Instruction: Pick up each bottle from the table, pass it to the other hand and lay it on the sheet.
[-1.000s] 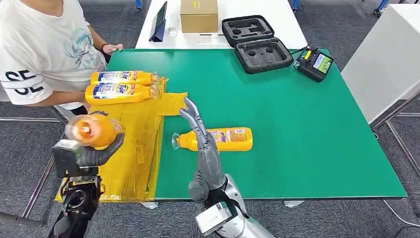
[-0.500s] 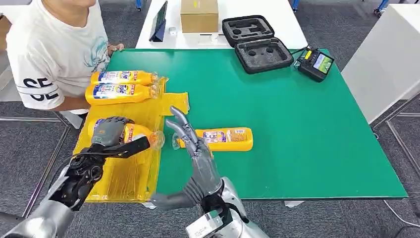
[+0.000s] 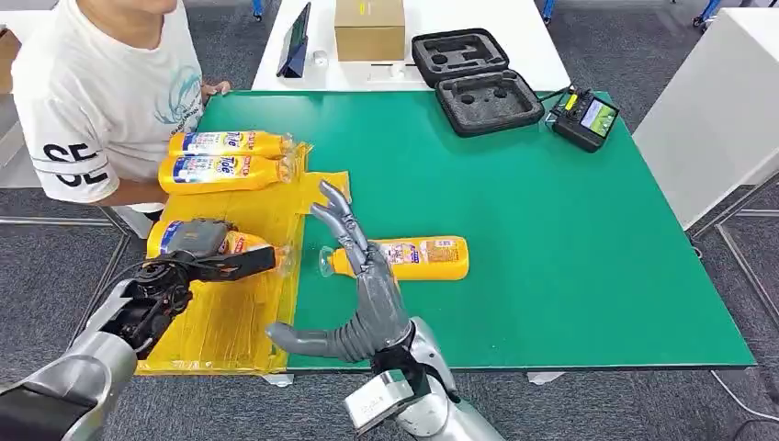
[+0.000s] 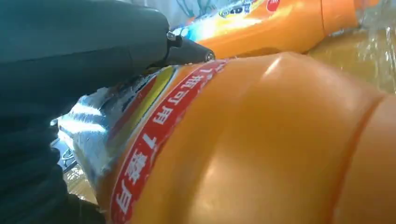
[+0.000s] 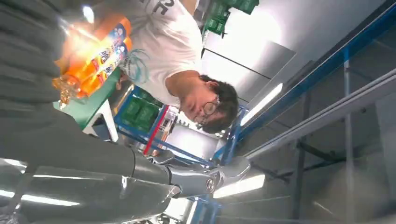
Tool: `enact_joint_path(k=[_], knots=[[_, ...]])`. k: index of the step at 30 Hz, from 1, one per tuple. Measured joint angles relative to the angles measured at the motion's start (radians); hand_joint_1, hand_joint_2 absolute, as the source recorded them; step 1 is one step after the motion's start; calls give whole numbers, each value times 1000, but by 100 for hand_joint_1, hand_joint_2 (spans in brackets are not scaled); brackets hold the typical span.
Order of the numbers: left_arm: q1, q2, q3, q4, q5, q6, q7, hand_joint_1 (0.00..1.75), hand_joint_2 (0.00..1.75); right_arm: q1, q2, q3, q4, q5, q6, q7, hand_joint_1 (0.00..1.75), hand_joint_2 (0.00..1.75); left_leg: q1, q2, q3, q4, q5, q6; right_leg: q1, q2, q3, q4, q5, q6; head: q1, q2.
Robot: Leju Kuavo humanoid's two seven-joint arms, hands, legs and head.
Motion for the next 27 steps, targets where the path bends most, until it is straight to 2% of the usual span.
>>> enact_joint_path(k=[10, 11, 12, 13, 15, 16, 22, 27], knots=[[-37, -5, -6, 59, 12, -99, -36, 175, 175, -7, 0, -2, 32, -32, 6, -11, 0, 175, 0, 0, 2, 0, 0, 0, 0, 0, 1, 0, 0, 0, 0, 0], [-39, -6, -6, 61, 13, -103, -40, 143, 175, -9, 0, -2, 35, -32, 6, -12, 0, 175, 0, 0, 2, 0, 0, 0, 0, 0, 2, 0, 0, 0, 0, 0], [-41, -6, -6, 65, 14, -106, -44, 79, 175, -11, 0, -2, 37, -33, 6, -12, 0, 175, 0, 0, 2, 0, 0, 0, 0, 0, 2, 0, 0, 0, 0, 0], [-42, -7, -8, 68, 15, -107, -47, 7, 175, -12, 0, -2, 40, -35, 7, -12, 0, 175, 0, 0, 2, 0, 0, 0, 0, 0, 2, 0, 0, 0, 0, 0], [-43, -8, -10, 70, 14, -109, -48, 0, 175, -16, 0, -2, 44, -36, 8, -12, 0, 175, 0, 0, 3, 0, 0, 0, 0, 0, 3, 0, 0, 0, 0, 0], [-43, -9, -11, 73, 21, -114, -50, 0, 0, -19, 0, -2, 47, -38, 9, -11, 0, 175, 0, 0, 3, 0, 0, 0, 0, 0, 3, 0, 0, 0, 0, 0], [-37, -13, 9, 82, 140, -197, -114, 0, 0, -21, -5, -2, 60, -56, 10, -11, 0, 175, 0, -1, 6, -1, 0, 0, 0, -1, 7, 0, -1, 0, 0, 0], [-33, -11, 80, 82, 316, -337, -188, 0, 0, -8, -19, -2, 73, -71, 2, -12, 0, 175, 0, -2, 12, -1, -1, 0, 0, -1, 13, 0, -2, 0, 0, 0]])
